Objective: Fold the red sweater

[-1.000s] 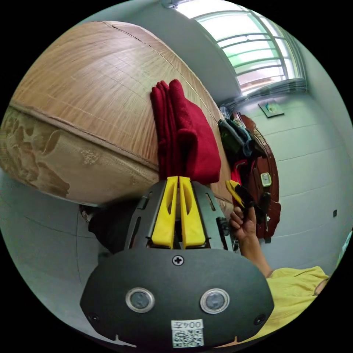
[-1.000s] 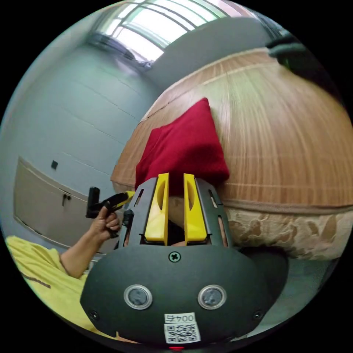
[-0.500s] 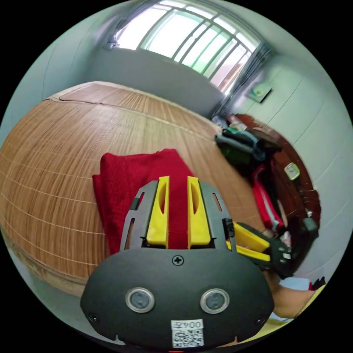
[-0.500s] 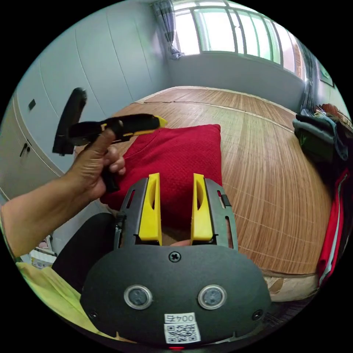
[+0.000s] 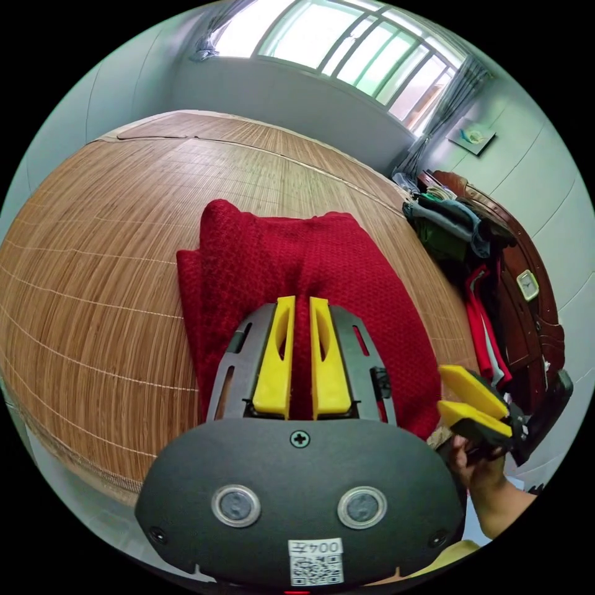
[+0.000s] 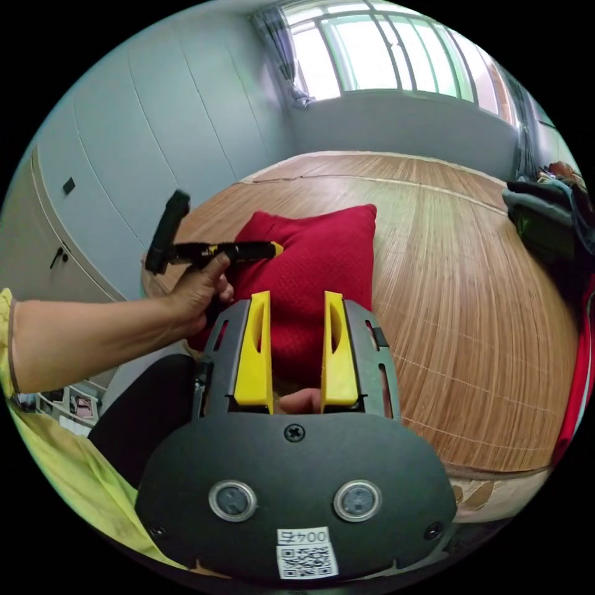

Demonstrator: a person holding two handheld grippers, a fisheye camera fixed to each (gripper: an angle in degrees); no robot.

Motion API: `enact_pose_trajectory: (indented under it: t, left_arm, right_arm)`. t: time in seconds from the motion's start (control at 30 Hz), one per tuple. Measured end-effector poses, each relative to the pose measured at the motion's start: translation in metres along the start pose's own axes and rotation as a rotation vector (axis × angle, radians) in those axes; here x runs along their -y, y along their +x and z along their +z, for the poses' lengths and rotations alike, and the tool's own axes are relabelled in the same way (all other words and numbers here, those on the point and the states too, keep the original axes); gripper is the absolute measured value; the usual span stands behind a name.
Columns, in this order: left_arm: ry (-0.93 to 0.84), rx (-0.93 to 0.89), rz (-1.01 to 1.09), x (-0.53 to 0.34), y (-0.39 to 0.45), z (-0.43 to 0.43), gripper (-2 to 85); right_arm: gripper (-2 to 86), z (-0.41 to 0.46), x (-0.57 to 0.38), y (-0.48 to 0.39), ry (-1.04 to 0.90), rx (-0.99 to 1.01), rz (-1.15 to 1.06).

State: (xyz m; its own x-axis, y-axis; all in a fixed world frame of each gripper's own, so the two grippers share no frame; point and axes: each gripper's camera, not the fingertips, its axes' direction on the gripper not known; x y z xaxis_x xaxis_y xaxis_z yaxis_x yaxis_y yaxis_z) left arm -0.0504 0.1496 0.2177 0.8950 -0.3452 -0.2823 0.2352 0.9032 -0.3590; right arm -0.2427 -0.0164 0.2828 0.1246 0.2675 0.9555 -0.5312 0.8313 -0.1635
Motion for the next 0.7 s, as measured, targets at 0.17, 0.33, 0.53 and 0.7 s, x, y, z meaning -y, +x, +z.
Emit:
enact_pose_trajectory:
  t: [0.17, 0.33, 0.53, 0.7]
  left_arm:
    - [0.003, -0.007, 0.003, 0.004, 0.004, 0.005, 1.6]
    - [0.004, -0.002, 0.006, 0.007, 0.007, 0.01, 1.7]
    - [0.002, 0.004, 0.009, 0.013, 0.01, 0.015, 1.6]
    - [-0.022, -0.024, 0.047, 0.027, 0.009, 0.021, 1.6]
  right_arm:
    - [15.4, -0.009, 0.014, 0.036, 0.037, -0.139, -0.003]
    - [14.3, 0.009, 0.02, 0.079, -0.055, -0.039, 0.038]
    - [14.0, 0.046, 0.061, 0.015, -0.04, 0.009, -0.214]
    - [13.9, 0.103, 0.076, -0.002, -0.161, -0.065, -0.232]
